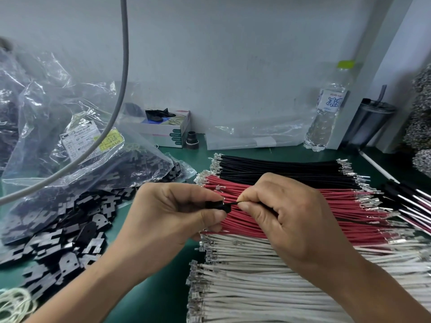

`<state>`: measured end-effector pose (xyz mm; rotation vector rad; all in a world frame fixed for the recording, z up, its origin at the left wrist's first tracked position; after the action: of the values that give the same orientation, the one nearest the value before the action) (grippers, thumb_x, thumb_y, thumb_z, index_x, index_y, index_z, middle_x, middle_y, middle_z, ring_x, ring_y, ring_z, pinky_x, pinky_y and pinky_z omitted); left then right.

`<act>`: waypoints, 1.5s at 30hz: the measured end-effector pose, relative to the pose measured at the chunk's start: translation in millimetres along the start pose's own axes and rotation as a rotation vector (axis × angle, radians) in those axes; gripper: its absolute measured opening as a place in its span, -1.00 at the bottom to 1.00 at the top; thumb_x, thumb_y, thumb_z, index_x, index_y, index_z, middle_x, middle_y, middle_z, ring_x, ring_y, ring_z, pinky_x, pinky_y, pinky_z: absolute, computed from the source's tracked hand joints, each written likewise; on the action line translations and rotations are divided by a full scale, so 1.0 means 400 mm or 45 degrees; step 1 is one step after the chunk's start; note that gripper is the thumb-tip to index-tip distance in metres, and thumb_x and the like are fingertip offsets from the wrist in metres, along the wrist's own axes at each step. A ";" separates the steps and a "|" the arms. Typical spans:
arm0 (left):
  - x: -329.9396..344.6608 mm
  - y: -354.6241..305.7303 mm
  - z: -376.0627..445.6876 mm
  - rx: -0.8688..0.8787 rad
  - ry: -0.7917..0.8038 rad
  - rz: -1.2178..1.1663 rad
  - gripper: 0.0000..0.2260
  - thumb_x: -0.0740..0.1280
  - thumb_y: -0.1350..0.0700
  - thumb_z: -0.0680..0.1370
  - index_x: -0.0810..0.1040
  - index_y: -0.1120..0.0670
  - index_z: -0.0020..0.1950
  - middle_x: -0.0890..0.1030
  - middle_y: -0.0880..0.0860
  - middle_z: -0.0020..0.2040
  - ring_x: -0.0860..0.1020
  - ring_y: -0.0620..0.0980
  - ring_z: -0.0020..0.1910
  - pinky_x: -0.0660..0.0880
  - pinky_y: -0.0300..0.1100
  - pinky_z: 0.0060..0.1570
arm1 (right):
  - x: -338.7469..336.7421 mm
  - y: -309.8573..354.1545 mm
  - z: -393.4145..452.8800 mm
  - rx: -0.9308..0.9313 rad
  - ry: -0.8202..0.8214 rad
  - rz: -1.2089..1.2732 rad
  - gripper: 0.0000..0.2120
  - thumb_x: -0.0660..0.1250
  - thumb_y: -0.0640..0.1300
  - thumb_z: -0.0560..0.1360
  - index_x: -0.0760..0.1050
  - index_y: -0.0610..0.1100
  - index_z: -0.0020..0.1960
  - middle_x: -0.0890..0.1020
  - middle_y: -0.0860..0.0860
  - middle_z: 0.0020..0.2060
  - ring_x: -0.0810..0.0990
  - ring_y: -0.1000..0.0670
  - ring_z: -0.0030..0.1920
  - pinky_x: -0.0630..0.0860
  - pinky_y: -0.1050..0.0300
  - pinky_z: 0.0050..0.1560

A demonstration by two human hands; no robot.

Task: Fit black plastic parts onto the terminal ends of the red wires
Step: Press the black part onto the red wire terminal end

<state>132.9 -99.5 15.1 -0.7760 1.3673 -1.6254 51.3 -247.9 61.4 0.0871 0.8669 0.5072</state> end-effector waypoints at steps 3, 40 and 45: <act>0.001 -0.002 -0.004 0.030 -0.005 0.026 -0.78 0.59 0.12 0.24 0.78 0.01 -0.13 0.74 0.13 -0.27 0.72 0.06 -0.35 0.60 -0.23 -0.41 | 0.014 0.022 -0.003 -0.055 -0.004 -0.053 -0.87 0.33 -0.10 0.59 0.61 -0.08 -0.09 0.53 0.12 -0.23 0.51 0.09 -0.23 0.47 0.16 -0.22; -0.093 0.051 0.037 -0.144 -0.330 -0.510 -0.60 0.58 0.08 0.21 0.74 0.17 0.01 0.72 0.29 -0.05 0.68 0.08 -0.32 0.60 -0.20 -0.44 | 0.036 -0.087 0.082 0.242 0.153 -0.136 -0.82 0.51 -0.09 0.44 0.61 0.16 -0.04 0.63 0.27 -0.22 0.59 0.23 -0.14 0.46 0.35 -0.15; -0.090 0.051 0.036 -0.152 -0.319 -0.531 -0.63 0.57 0.10 0.21 0.75 0.16 -0.02 0.72 0.31 -0.04 0.68 0.07 -0.32 0.59 -0.22 -0.44 | 0.045 -0.080 0.088 0.222 0.140 -0.083 -0.81 0.51 -0.14 0.44 0.64 0.13 -0.05 0.61 0.22 -0.20 0.58 0.19 -0.12 0.57 0.15 -0.11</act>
<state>165.6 -74.5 0.5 -1.3599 1.1818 -1.6945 99.6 -263.1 62.9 0.1908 1.0176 0.3776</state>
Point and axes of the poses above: each hand's wrist, its own z-axis towards the middle knuckle, its own x-axis out of the palm, y = z × x, the point moved 9 cm from there along z, towards the middle knuckle
